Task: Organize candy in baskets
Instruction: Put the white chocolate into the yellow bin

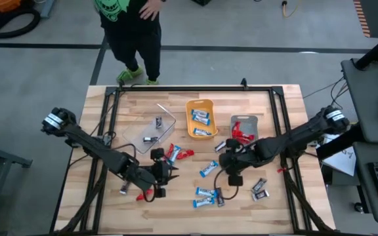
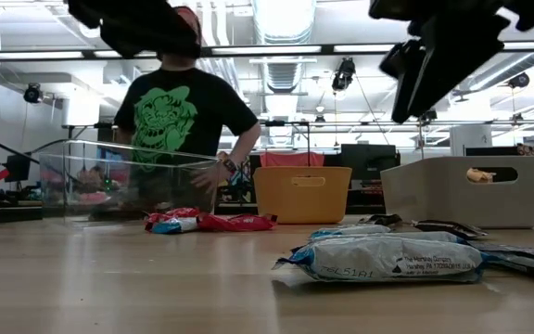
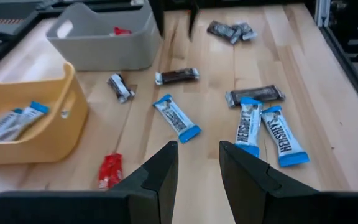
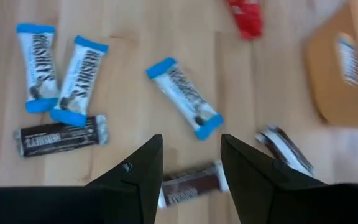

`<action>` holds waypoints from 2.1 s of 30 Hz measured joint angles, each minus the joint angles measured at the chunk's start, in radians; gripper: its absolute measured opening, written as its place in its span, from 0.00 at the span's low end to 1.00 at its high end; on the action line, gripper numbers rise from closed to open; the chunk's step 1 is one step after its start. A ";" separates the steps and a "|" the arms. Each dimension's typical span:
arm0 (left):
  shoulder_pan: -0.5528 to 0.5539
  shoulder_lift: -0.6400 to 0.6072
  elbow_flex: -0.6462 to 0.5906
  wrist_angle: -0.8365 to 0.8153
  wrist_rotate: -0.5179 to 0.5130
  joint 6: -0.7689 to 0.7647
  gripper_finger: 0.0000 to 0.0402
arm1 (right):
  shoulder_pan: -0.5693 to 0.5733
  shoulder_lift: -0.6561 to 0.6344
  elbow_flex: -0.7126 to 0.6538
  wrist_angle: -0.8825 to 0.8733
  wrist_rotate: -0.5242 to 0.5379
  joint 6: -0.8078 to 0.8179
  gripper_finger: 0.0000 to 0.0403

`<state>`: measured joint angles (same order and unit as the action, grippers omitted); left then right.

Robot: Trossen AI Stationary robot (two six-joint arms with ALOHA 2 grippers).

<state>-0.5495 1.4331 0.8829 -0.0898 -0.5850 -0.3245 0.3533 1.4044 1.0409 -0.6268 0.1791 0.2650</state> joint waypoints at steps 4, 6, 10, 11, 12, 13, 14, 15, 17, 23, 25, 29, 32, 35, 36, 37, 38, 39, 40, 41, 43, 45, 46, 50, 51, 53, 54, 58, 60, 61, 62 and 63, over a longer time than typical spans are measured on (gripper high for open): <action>0.000 -0.060 -0.010 -0.024 -0.029 0.010 0.25 | -0.009 0.052 0.000 0.054 -0.007 -0.046 0.38; 0.000 -0.079 -0.017 -0.024 -0.037 0.010 0.25 | -0.014 0.073 0.000 0.069 -0.007 -0.063 0.38; 0.000 -0.089 -0.021 -0.024 -0.082 0.010 0.25 | -0.018 0.114 0.000 0.122 -0.003 -0.136 0.38; 0.000 -0.088 -0.021 -0.025 -0.092 0.010 0.25 | -0.018 0.125 0.000 0.139 -0.004 -0.167 0.38; 0.000 -0.085 -0.021 -0.024 -0.101 0.010 0.25 | -0.018 0.139 0.000 0.153 -0.004 -0.203 0.38; 0.000 -0.081 -0.021 -0.024 -0.108 0.010 0.25 | -0.018 0.153 0.000 0.165 -0.004 -0.231 0.38; 0.000 -0.077 -0.021 -0.026 -0.111 0.010 0.25 | -0.018 0.166 0.000 0.176 -0.004 -0.255 0.38; 0.000 -0.072 -0.021 -0.029 -0.112 0.010 0.25 | -0.018 0.179 0.000 0.184 -0.004 -0.281 0.38; 0.000 -0.065 -0.021 -0.031 -0.113 0.009 0.25 | -0.021 0.203 0.000 0.197 0.005 -0.313 0.37; 0.000 -0.059 -0.021 -0.032 -0.114 0.009 0.25 | -0.035 0.251 -0.001 0.202 0.044 -0.343 0.24; 0.000 -0.059 -0.021 -0.032 -0.114 0.009 0.25 | -0.035 0.260 -0.001 0.205 0.087 -0.353 0.17; 0.000 -0.059 -0.021 -0.032 -0.115 0.012 0.25 | -0.038 0.274 -0.001 0.243 0.099 -0.377 0.05; 0.001 -0.059 -0.021 -0.031 -0.115 0.012 0.25 | -0.038 0.274 -0.001 0.265 0.082 -0.377 0.04; 0.001 -0.059 -0.021 -0.031 -0.115 0.012 0.25 | -0.042 0.274 -0.001 0.268 0.051 -0.365 0.10; 0.001 -0.059 -0.021 -0.031 -0.115 0.012 0.25 | -0.043 0.274 -0.001 0.270 0.046 -0.353 0.13; 0.001 -0.059 -0.021 -0.031 -0.116 0.012 0.25 | -0.045 0.274 -0.001 0.272 0.046 -0.337 0.16; 0.001 -0.059 -0.021 -0.031 -0.116 0.012 0.25 | -0.046 0.277 -0.001 0.274 0.046 -0.329 0.20; 0.001 -0.059 -0.021 -0.031 -0.116 0.012 0.25 | -0.047 0.280 -0.001 0.277 0.046 -0.321 0.24; 0.001 -0.059 -0.021 -0.031 -0.116 0.012 0.25 | -0.048 0.285 -0.001 0.279 0.046 -0.318 0.28; 0.001 -0.059 -0.021 -0.031 -0.116 0.012 0.25 | -0.048 0.293 -0.001 0.285 0.047 -0.317 0.32; 0.001 -0.058 -0.021 -0.029 -0.116 0.012 0.25 | -0.047 0.309 -0.001 0.306 0.045 -0.317 0.41; 0.001 -0.058 -0.022 -0.026 -0.116 0.012 0.25 | -0.046 0.325 -0.001 0.317 0.045 -0.327 0.48; 0.001 -0.058 -0.022 -0.024 -0.116 0.012 0.25 | -0.046 0.333 -0.001 0.323 0.045 -0.335 0.51; 0.001 -0.058 -0.022 -0.023 -0.116 0.008 0.25 | -0.052 0.349 0.000 0.318 0.045 -0.351 0.60; 0.001 -0.058 -0.022 -0.023 -0.116 0.008 0.25 | -0.055 0.349 -0.001 0.318 0.040 -0.351 0.61; 0.001 -0.058 -0.022 -0.023 -0.116 0.007 0.25 | -0.068 0.348 -0.002 0.321 0.011 -0.345 0.62; 0.001 -0.058 -0.023 -0.023 -0.116 0.007 0.25 | -0.076 0.348 -0.005 0.323 -0.002 -0.342 0.62; 0.001 -0.058 -0.026 -0.022 -0.116 0.002 0.25 | -0.103 0.348 -0.018 0.324 -0.044 -0.332 0.57; 0.001 -0.058 -0.028 -0.023 -0.115 -0.003 0.25 | -0.113 0.348 -0.026 0.327 -0.070 -0.333 0.52; 0.001 -0.058 -0.028 -0.023 -0.115 -0.005 0.25 | -0.117 0.348 -0.029 0.330 -0.076 -0.333 0.50; 0.001 -0.058 -0.028 -0.023 -0.115 -0.008 0.25 | -0.120 0.348 -0.030 0.331 -0.083 -0.334 0.47; 0.001 -0.058 -0.028 -0.022 -0.115 -0.009 0.25 | -0.123 0.348 -0.031 0.332 -0.092 -0.335 0.45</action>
<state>-0.5488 1.3750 0.8547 -0.1122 -0.7002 -0.3331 0.2299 1.7523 1.0094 -0.2949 0.0873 -0.0698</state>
